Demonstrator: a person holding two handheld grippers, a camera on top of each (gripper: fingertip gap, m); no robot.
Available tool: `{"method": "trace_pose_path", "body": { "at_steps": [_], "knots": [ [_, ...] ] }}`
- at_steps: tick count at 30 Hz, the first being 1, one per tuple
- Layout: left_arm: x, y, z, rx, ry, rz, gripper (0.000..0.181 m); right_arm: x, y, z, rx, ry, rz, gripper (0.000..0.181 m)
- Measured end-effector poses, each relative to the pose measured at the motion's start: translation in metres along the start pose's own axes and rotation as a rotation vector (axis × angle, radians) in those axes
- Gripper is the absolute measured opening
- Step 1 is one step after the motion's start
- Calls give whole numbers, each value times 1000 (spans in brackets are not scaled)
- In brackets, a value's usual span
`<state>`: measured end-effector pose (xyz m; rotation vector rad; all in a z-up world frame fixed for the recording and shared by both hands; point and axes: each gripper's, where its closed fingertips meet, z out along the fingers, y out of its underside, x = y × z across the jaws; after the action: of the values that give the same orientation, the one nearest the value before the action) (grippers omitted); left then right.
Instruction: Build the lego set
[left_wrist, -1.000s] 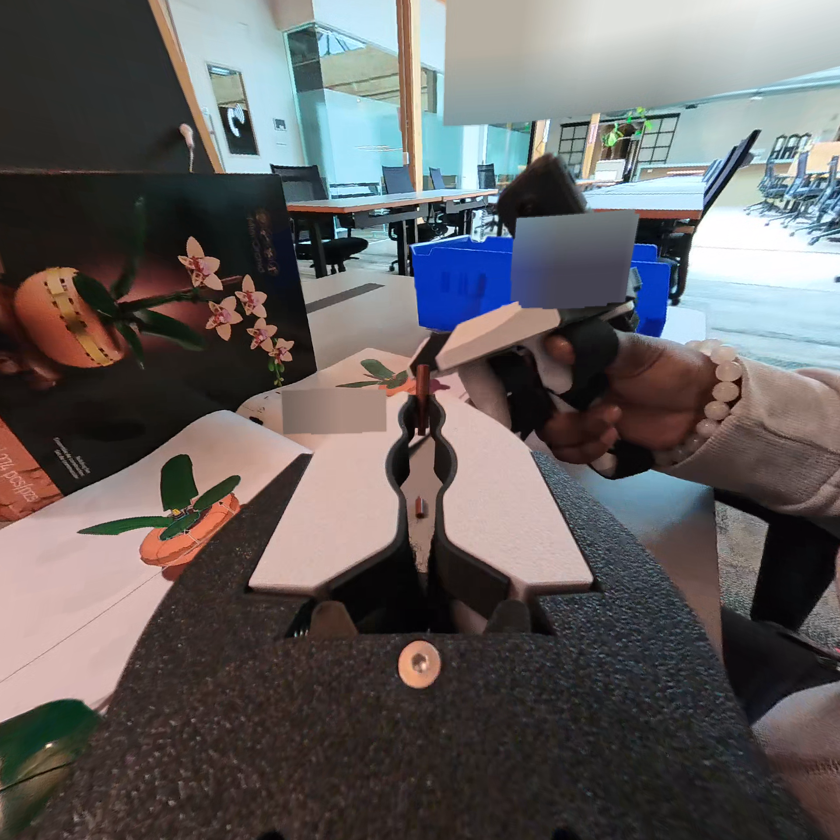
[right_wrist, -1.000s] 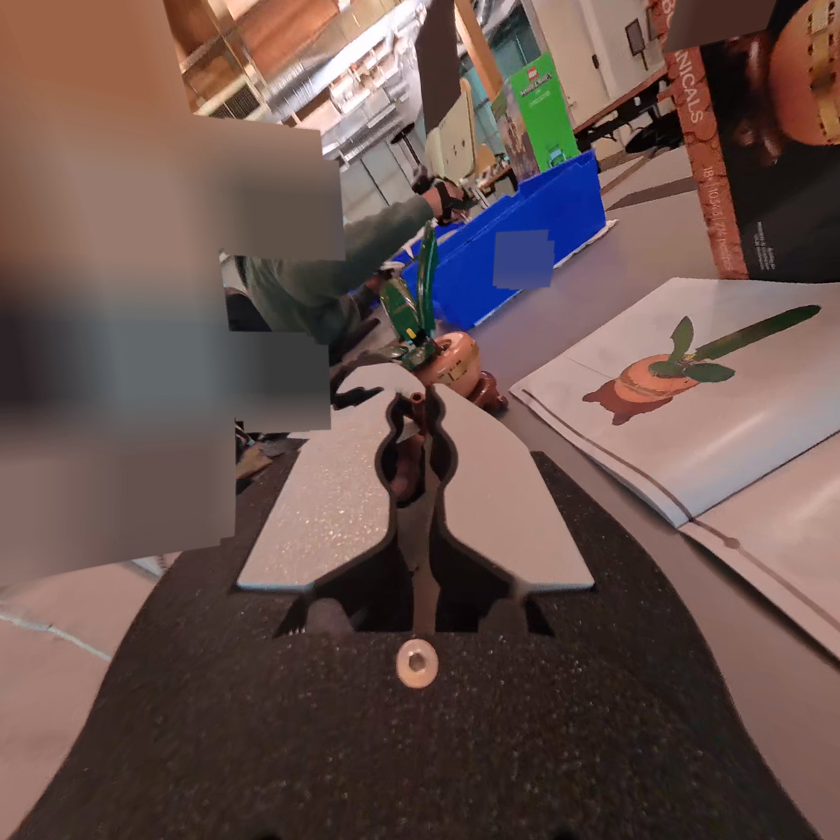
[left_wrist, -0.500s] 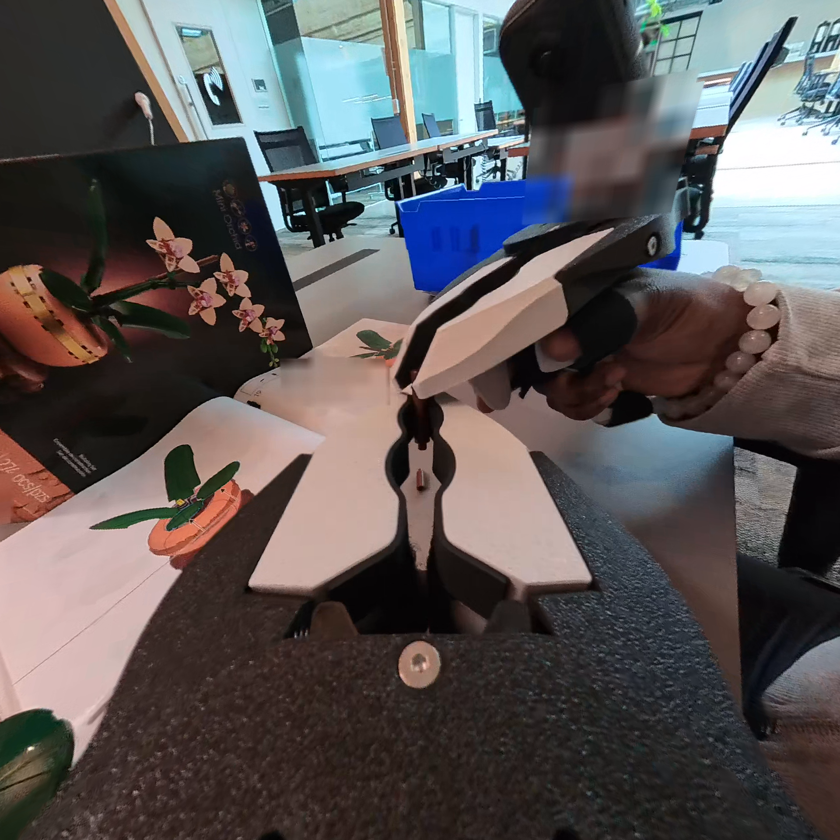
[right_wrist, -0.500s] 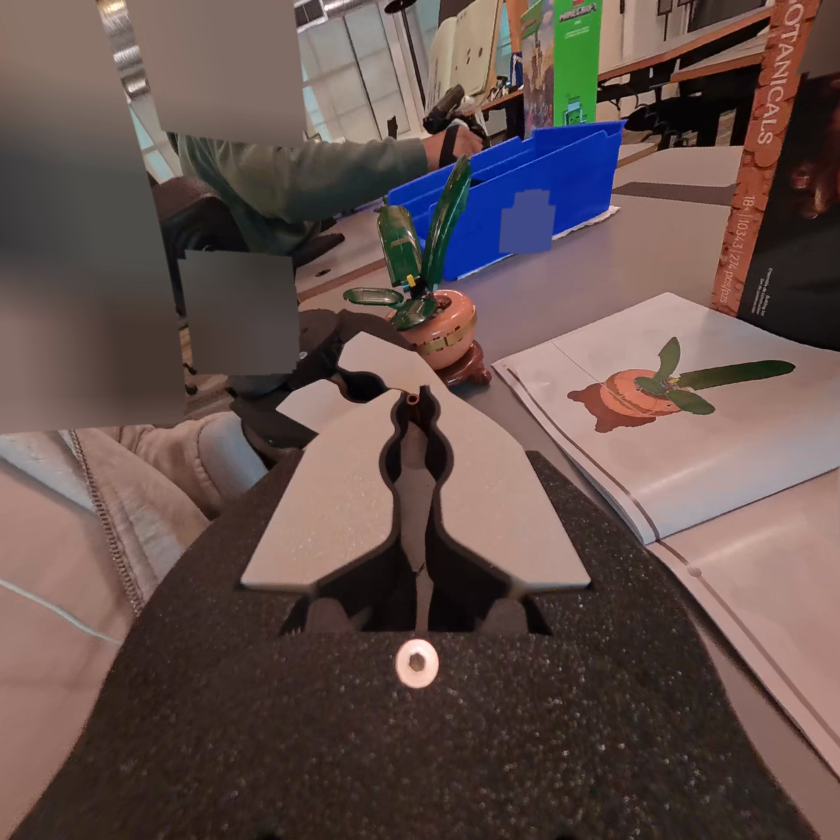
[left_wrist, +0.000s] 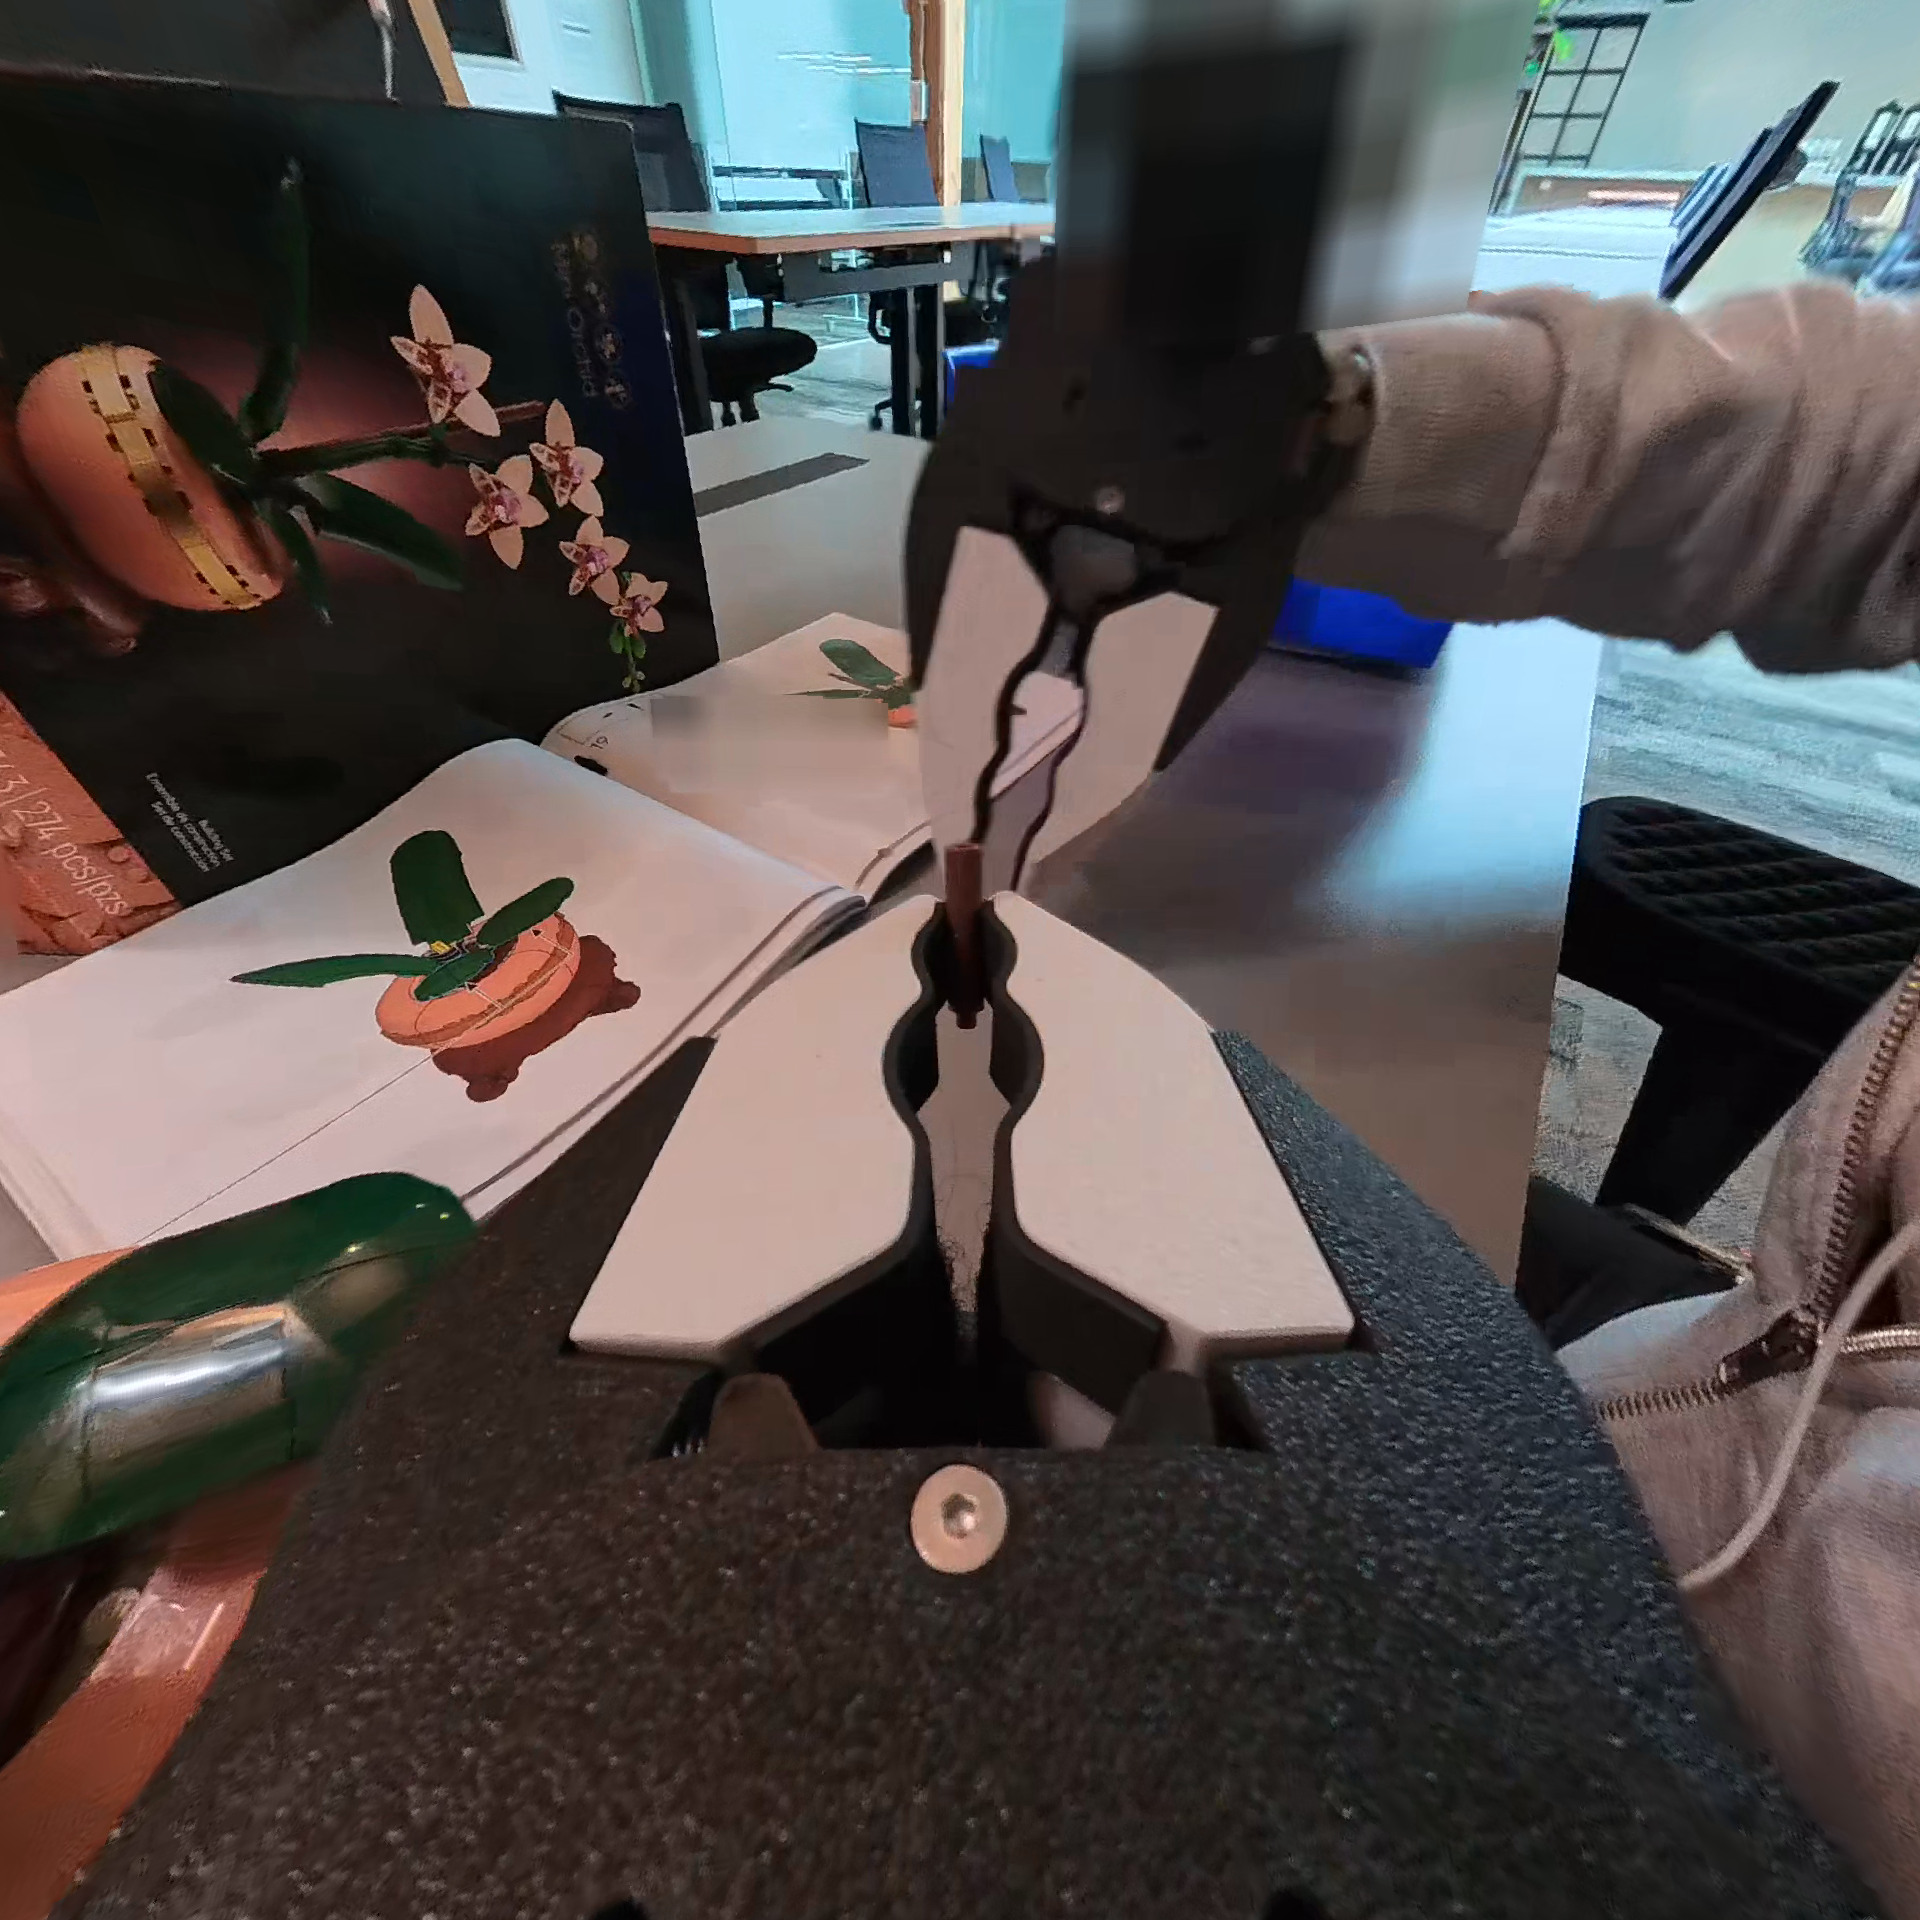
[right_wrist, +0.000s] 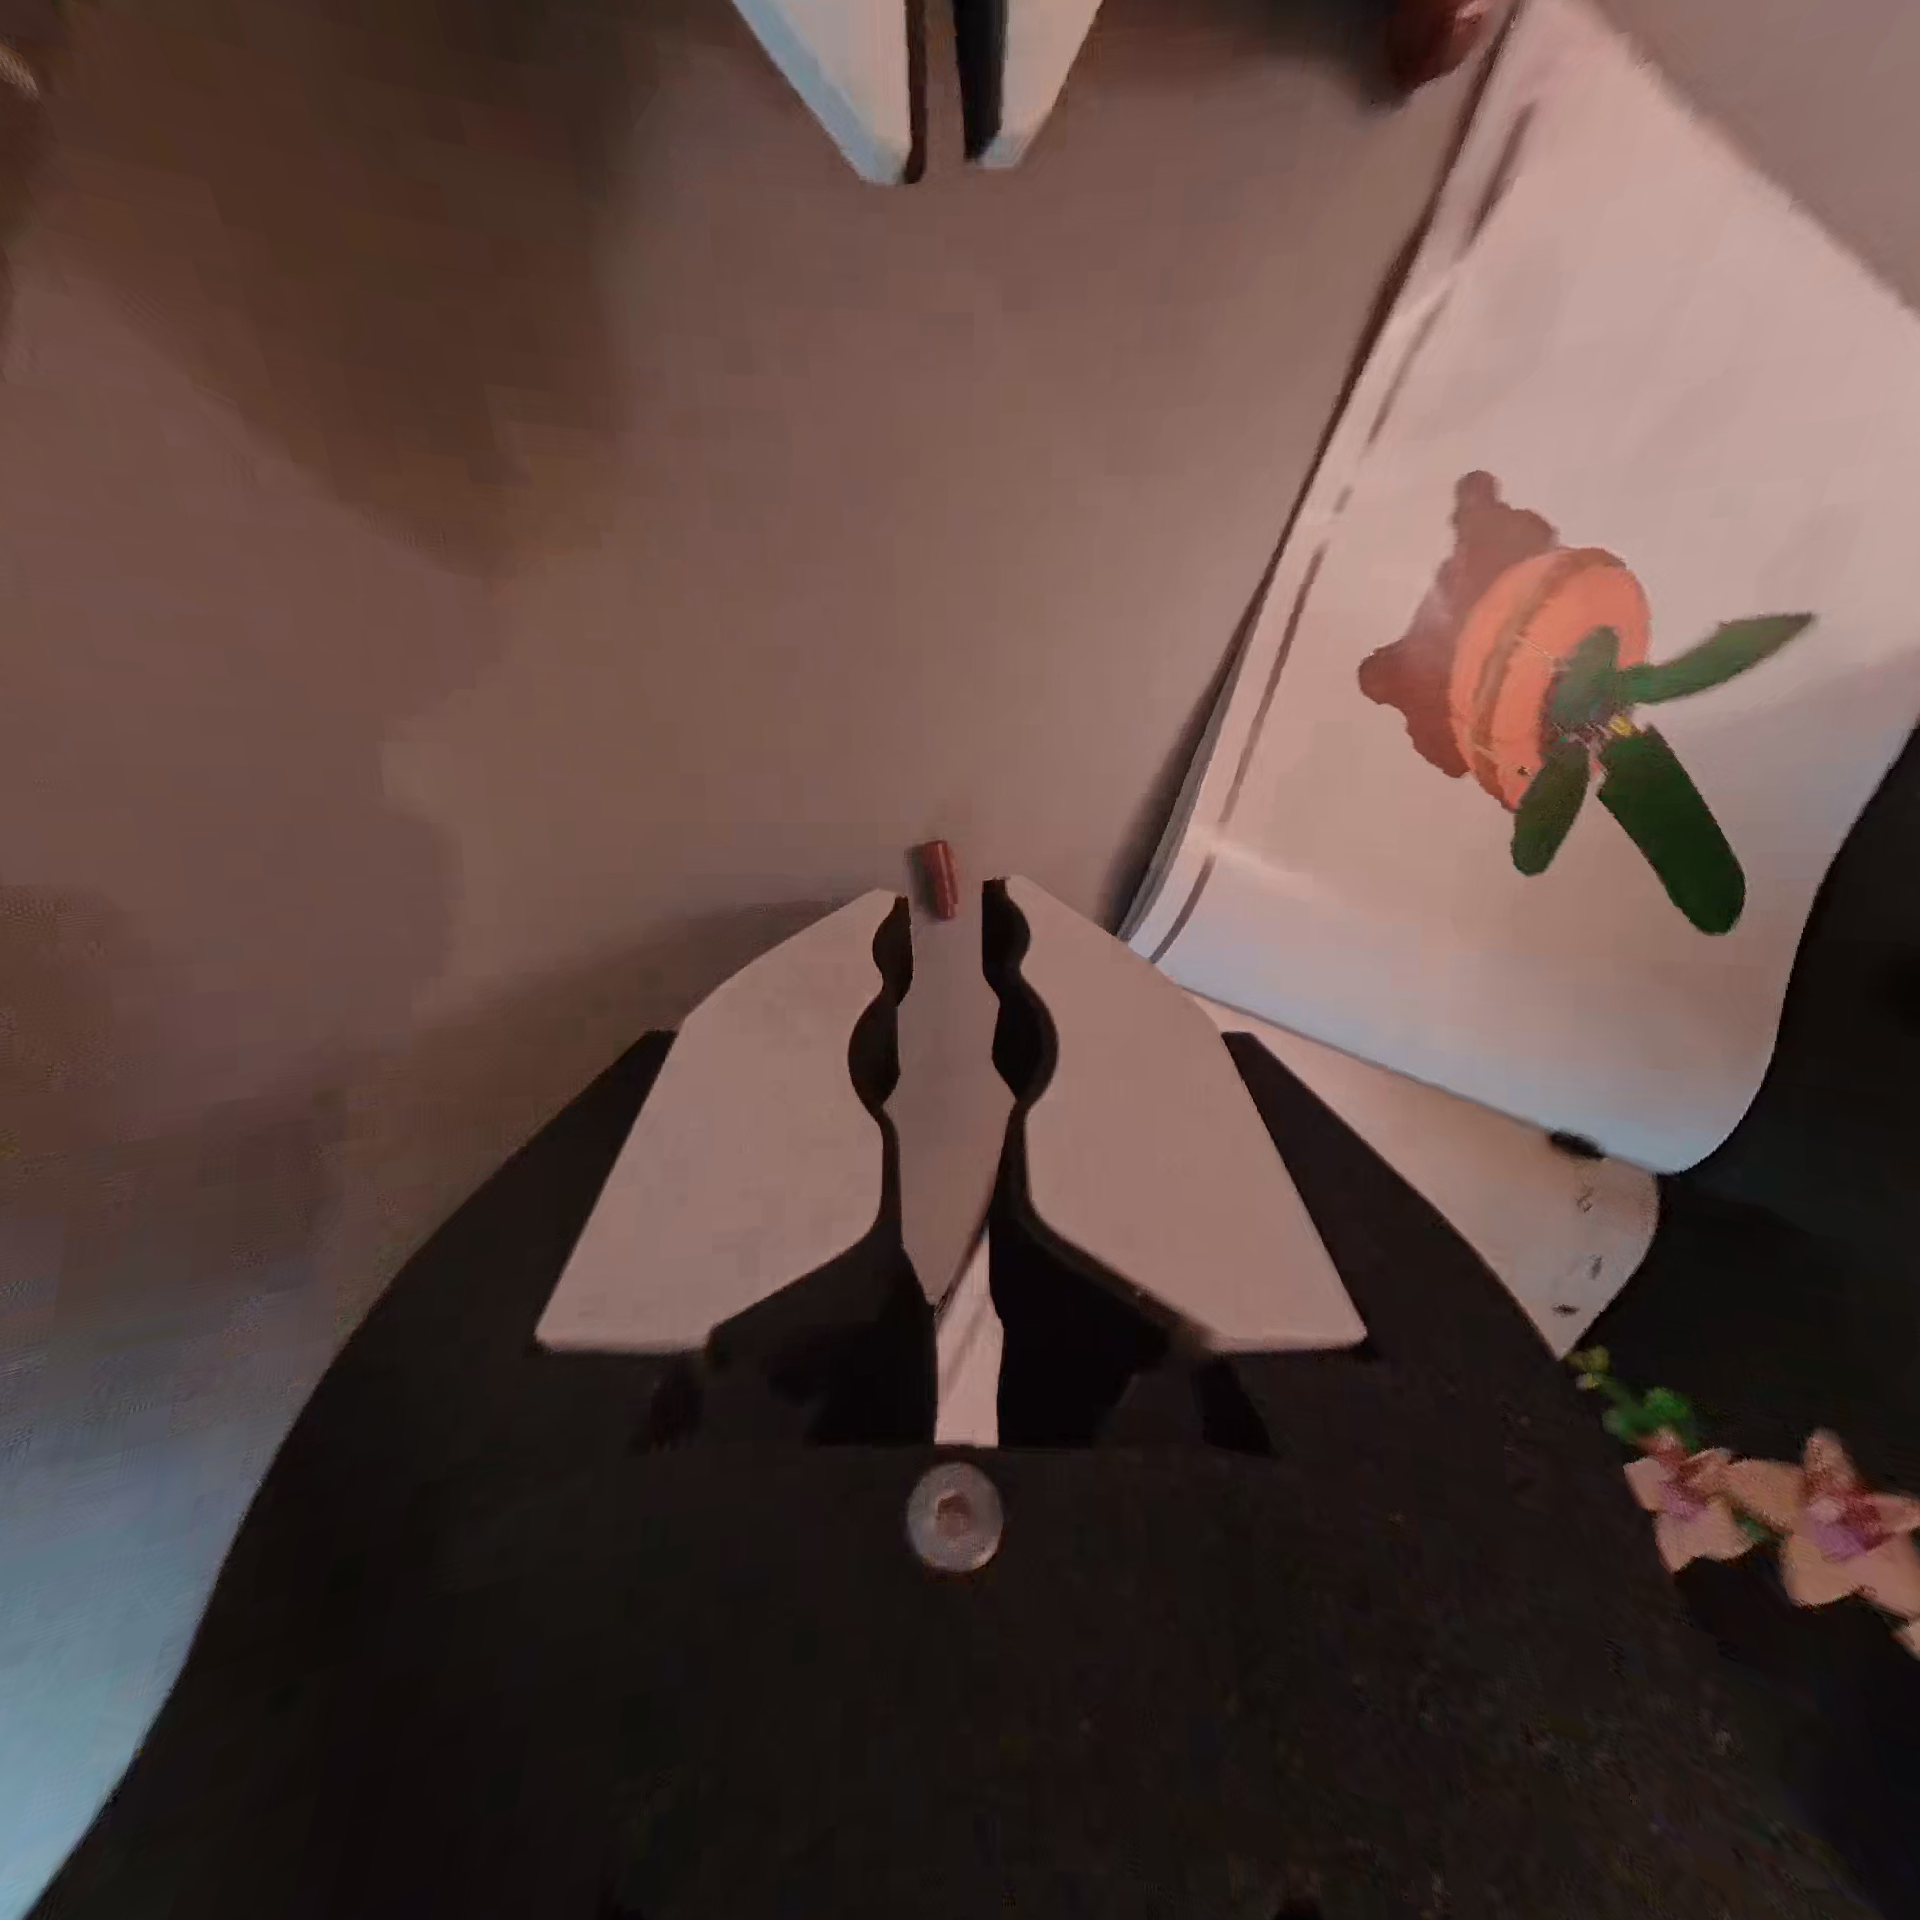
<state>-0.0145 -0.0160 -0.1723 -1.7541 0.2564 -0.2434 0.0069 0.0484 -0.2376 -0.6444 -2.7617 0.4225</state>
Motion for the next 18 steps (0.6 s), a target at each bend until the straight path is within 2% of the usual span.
{"method": "trace_pose_path", "body": {
  "at_steps": [7,8,11,12,13,14,16,18],
  "knots": [
    [10,13,8,-59,41,29,4,0,7,18,-180,-104,-102,11],
    [10,13,8,-59,44,28,4,-3,5,20,-163,-125,-92,5],
    [10,10,9,-42,50,7,4,-2,4,20,-106,-133,-14,4],
    [9,9,10,-29,46,-7,4,0,2,20,-45,-110,25,4],
    [7,6,10,-7,40,-25,4,3,-6,17,71,-87,94,4],
    [5,2,10,28,33,-50,4,8,-21,7,248,-70,199,4],
    [1,-11,9,136,28,-126,4,26,-60,-39,776,-42,459,4],
    [0,-26,9,276,60,-214,4,38,-79,-101,1350,-72,658,4]
  ]
}}
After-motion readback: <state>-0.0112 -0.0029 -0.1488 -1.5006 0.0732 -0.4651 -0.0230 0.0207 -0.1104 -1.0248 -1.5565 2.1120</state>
